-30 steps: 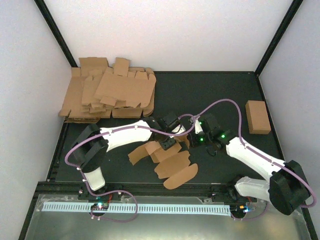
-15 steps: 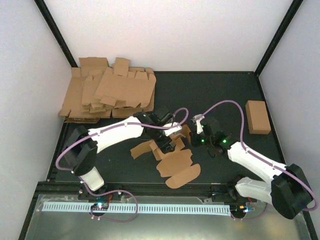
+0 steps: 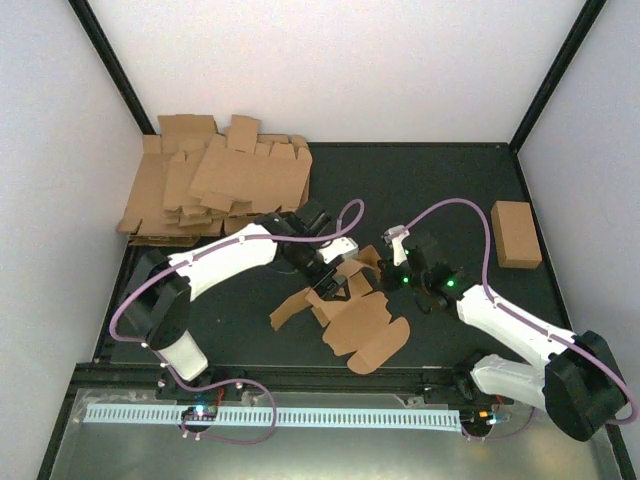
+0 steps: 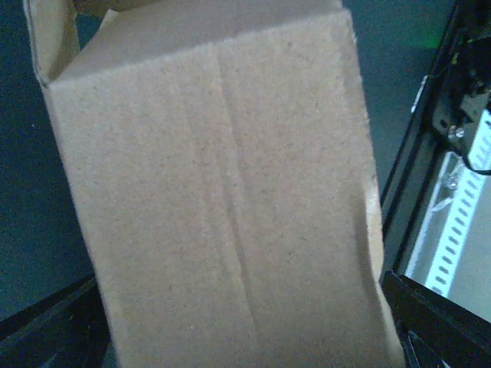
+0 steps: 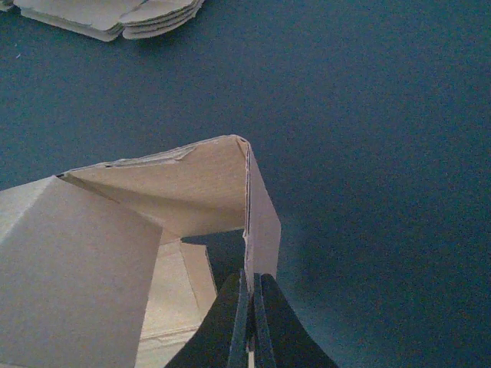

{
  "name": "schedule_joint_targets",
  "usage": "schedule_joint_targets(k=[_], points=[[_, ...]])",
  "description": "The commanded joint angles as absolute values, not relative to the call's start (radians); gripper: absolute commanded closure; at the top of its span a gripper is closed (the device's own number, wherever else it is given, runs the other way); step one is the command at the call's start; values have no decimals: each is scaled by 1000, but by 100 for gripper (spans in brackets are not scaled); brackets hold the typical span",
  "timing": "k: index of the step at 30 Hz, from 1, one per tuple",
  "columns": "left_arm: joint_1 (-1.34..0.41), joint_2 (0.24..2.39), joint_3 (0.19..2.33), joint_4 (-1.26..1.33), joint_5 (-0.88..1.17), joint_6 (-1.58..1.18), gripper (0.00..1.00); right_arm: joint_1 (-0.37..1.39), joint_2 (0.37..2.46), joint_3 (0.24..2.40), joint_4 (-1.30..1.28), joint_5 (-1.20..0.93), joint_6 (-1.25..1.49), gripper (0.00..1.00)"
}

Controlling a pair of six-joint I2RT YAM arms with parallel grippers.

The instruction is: Fold the paper box

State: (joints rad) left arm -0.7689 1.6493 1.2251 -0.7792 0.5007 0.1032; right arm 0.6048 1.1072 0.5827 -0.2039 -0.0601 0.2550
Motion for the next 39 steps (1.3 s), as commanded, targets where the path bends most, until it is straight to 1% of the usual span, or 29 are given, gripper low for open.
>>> schedule_joint_targets(k=[1, 5, 10, 15, 17, 19, 20, 24, 28, 34, 39], points=[[-732, 1623, 1278, -793, 631, 111, 4, 610, 1095, 575, -164, -42, 240, 98], [-694, 1626, 1272, -777, 686, 93, 10, 609, 1092, 572, -160, -43, 239, 98], [-673, 1633, 1269, -767, 740, 87, 11, 609, 1085, 572, -160, -43, 237, 98], [-669, 1653, 1260, -764, 746, 82, 18, 609, 1086, 575, -164, -46, 237, 98], [-668, 1656, 1250, -754, 754, 79, 24, 609, 1083, 574, -166, -46, 237, 98], [-668, 1664, 1249, -753, 753, 76, 35, 609, 1078, 571, -165, -46, 239, 98], [-668, 1669, 1249, -756, 751, 74, 37, 609, 1077, 571, -164, -47, 240, 98], [-670, 1659, 1226, -726, 715, 46, 39, 609, 1074, 588, -195, -58, 244, 98], [-672, 1622, 1194, -679, 662, 19, 43, 610, 1062, 590, -206, -57, 251, 98], [-674, 1595, 1172, -632, 653, 2, 47, 611, 1082, 563, -128, -39, 258, 98], [-674, 1578, 1173, -631, 598, 7, 47, 611, 1126, 585, -77, -26, 256, 98]])
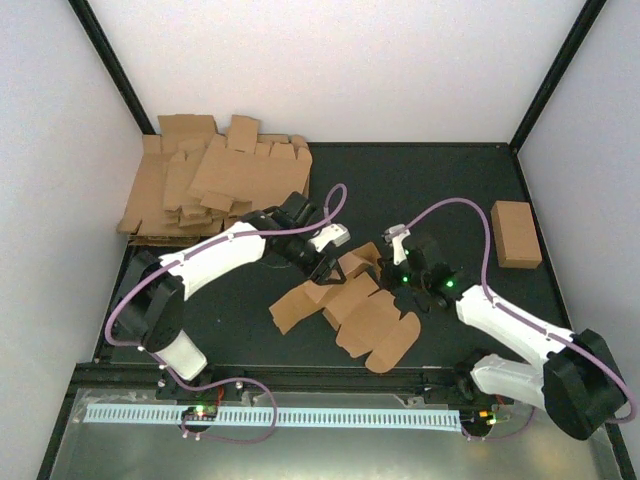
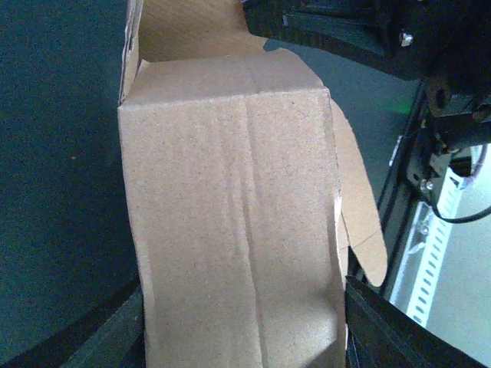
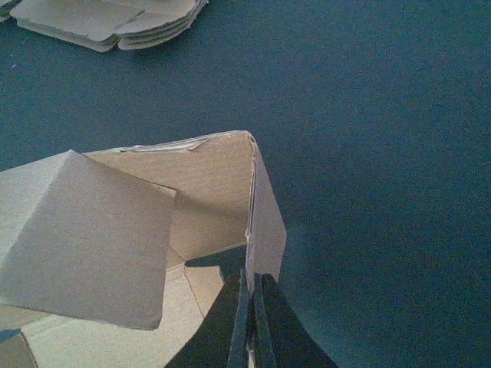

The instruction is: Fold the paper box

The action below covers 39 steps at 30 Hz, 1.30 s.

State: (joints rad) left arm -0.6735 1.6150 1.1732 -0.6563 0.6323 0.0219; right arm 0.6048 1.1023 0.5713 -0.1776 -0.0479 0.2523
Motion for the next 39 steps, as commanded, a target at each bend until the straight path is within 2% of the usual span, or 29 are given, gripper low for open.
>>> schedule_joint_targets(k=[1, 7, 13, 15, 19, 25, 30, 36, 39], points=[[-674, 1571, 1175, -632, 578, 11, 47, 612, 1139, 593, -70, -27, 254, 98], [-669, 1549, 1219, -682, 393, 32, 46, 611, 1235, 670, -17, -39, 253, 98], [-670, 1489, 1210, -656, 189, 38, 20, 610, 1368, 776, 14, -15, 237, 98], [-673, 1463, 1190, -635, 131, 39, 16, 611, 1404, 804, 12, -2, 235, 98], [-695, 1422, 1151, -599, 20, 52, 14, 612, 1461, 856, -4, 14, 233, 98], [-762, 1456, 1135, -560, -249, 69, 16, 609, 1504, 890, -6, 0, 211, 98], [-802, 1436, 1111, -494, -321, 86, 18, 609, 1548, 931, -49, -1, 216, 98], [-840, 1462, 1101, -442, -399, 155, 33, 609, 1561, 937, -49, -21, 221, 98], [-872, 1526, 1135, -467, -478, 159, 47, 609, 1576, 952, -70, -30, 221, 98]])
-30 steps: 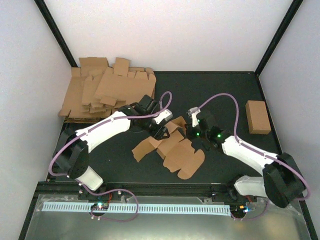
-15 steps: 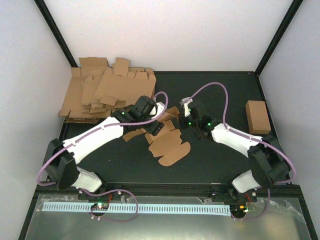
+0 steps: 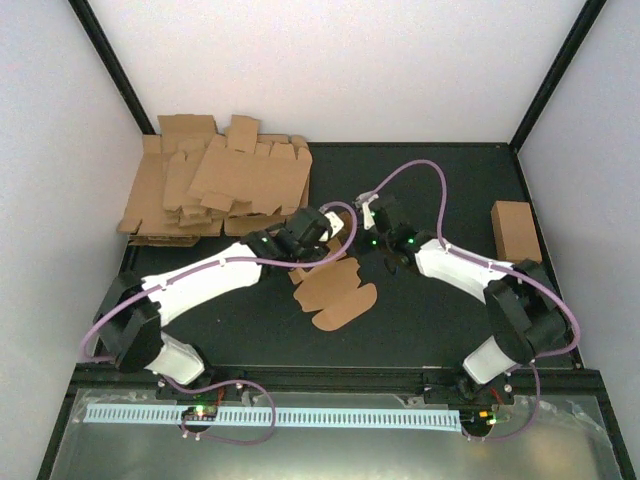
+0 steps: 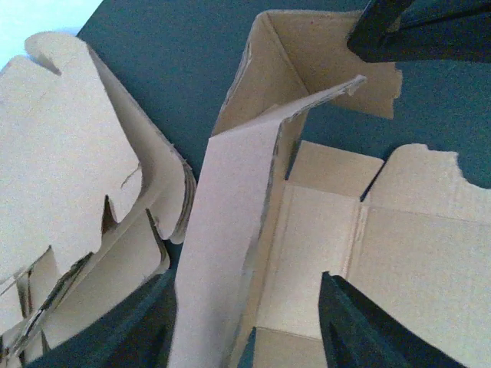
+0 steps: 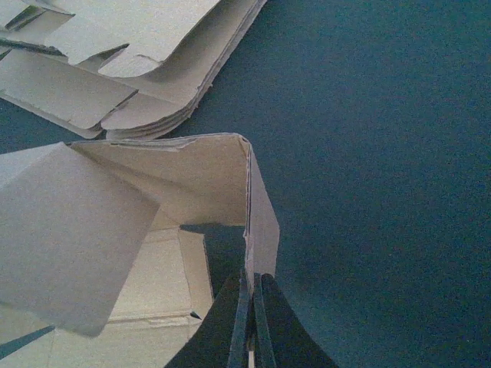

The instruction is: Fold the paper box

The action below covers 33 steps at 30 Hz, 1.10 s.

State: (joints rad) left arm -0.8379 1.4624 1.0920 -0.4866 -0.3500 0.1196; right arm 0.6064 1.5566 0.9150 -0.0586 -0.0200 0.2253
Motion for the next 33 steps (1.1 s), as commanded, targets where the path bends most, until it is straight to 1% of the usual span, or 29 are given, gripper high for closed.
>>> schedule_joint_targets(k=[1, 2, 7, 10, 11, 13, 20, 28, 33], points=[[-884, 1547, 1141, -471, -510, 160, 50, 609, 1578, 956, -76, -31, 220, 98], [-896, 1562, 1144, -471, -540, 161, 55, 609, 1581, 961, -83, -32, 221, 98], [-911, 1604, 1136, -459, -597, 156, 63, 609, 1578, 963, -91, -31, 221, 98], [-915, 1603, 1128, -449, -615, 150, 78, 609, 1581, 969, -104, -28, 222, 98], [-919, 1604, 1122, -445, -628, 150, 81, 609, 1580, 971, -111, -30, 224, 98], [-934, 1609, 1099, -425, -659, 155, 85, 610, 1578, 975, -122, -35, 230, 98], [-967, 1635, 1046, -369, -707, 137, 95, 609, 1567, 979, -162, -77, 270, 98], [-1017, 1660, 1015, -326, -730, 132, 98, 611, 1556, 1016, -257, -115, 331, 98], [-1042, 1662, 988, -306, -722, 94, 98, 612, 1537, 971, -234, -156, 401, 98]])
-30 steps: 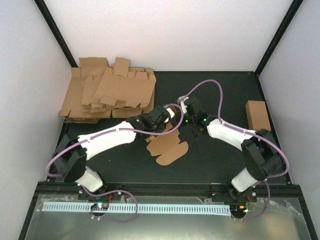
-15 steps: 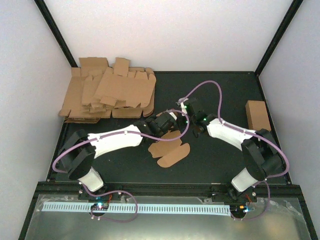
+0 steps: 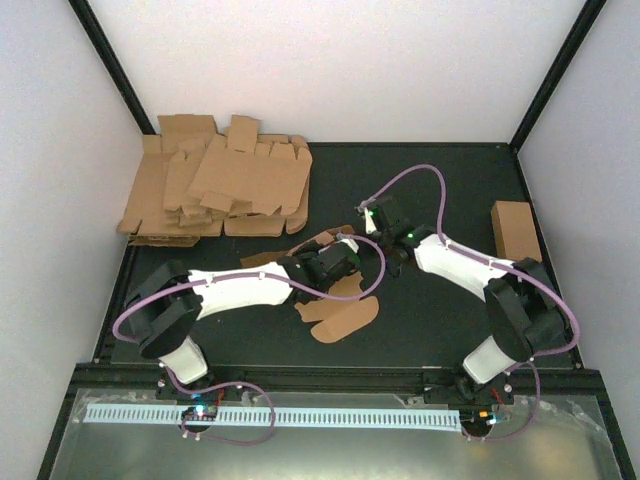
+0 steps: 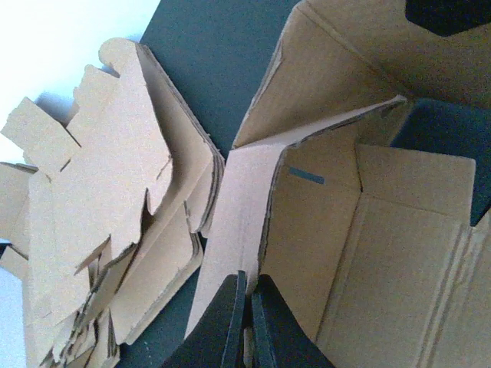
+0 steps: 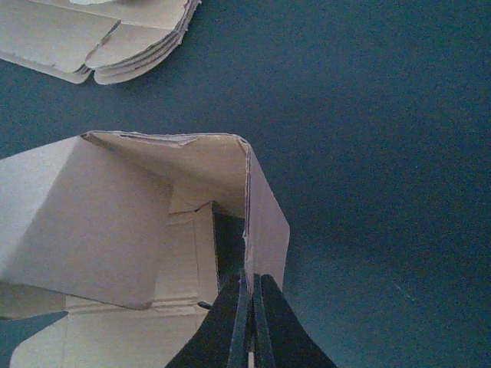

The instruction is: Fold the paper box

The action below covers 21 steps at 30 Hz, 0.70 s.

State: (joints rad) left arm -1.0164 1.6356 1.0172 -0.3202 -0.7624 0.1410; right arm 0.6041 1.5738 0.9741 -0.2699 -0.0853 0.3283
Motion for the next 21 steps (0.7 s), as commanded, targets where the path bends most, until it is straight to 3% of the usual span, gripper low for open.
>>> schedule_joint_targets(k=[1, 21], points=[[-1044, 1663, 983, -305, -715, 89, 98, 612, 1531, 957, -218, -175, 414, 98], [-1052, 1606, 951, -284, -618, 29, 97, 694, 1422, 864, -161, -224, 491, 98]])
